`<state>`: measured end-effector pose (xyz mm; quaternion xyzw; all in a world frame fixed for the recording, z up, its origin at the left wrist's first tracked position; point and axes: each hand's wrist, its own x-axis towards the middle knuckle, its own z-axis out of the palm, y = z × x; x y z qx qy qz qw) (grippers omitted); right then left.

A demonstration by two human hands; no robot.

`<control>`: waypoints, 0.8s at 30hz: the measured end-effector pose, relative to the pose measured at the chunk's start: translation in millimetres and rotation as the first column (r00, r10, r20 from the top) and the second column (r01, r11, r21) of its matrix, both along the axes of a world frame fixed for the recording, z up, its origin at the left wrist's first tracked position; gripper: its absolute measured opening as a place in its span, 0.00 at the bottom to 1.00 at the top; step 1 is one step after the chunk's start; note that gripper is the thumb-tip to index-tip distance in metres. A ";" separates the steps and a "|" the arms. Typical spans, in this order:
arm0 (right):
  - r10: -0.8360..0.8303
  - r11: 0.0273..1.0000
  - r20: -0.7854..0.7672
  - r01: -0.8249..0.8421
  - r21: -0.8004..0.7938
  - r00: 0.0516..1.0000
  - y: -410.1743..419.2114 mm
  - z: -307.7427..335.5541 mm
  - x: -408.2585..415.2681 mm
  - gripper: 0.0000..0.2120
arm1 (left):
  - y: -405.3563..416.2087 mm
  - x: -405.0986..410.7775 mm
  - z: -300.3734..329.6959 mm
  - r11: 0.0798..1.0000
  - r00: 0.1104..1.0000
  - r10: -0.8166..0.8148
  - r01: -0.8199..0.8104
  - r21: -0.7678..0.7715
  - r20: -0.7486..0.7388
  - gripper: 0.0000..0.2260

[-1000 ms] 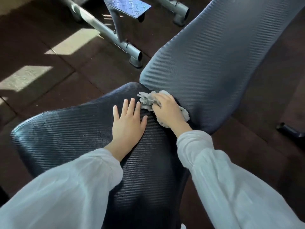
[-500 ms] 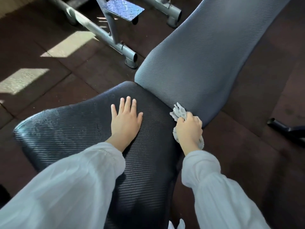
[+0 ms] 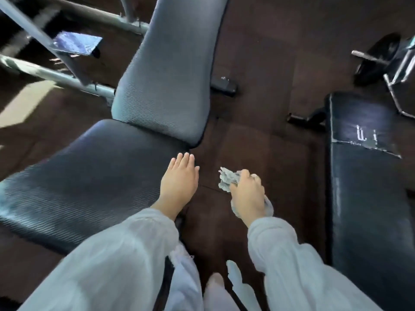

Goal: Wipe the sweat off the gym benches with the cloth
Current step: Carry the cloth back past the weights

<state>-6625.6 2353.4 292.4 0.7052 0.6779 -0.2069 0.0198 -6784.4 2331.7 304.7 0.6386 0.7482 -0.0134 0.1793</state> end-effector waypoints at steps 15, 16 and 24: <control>-0.571 0.811 -0.006 0.565 0.149 0.821 -173.2 86.1 222.6 0.16 | -82.5 246.1 51.1 0.683 0.683 -0.730 0.727 -0.067 -0.036 0.22; -0.604 0.790 0.000 0.599 0.130 0.797 -192.3 89.3 232.6 0.17 | -91.3 259.2 55.0 0.644 0.644 -0.765 0.762 -0.066 -0.028 0.22; -0.904 0.417 -0.051 0.902 0.108 0.424 -362.1 101.2 300.4 0.16 | -187.4 380.1 80.8 0.311 0.312 -0.950 0.948 -0.069 0.010 0.22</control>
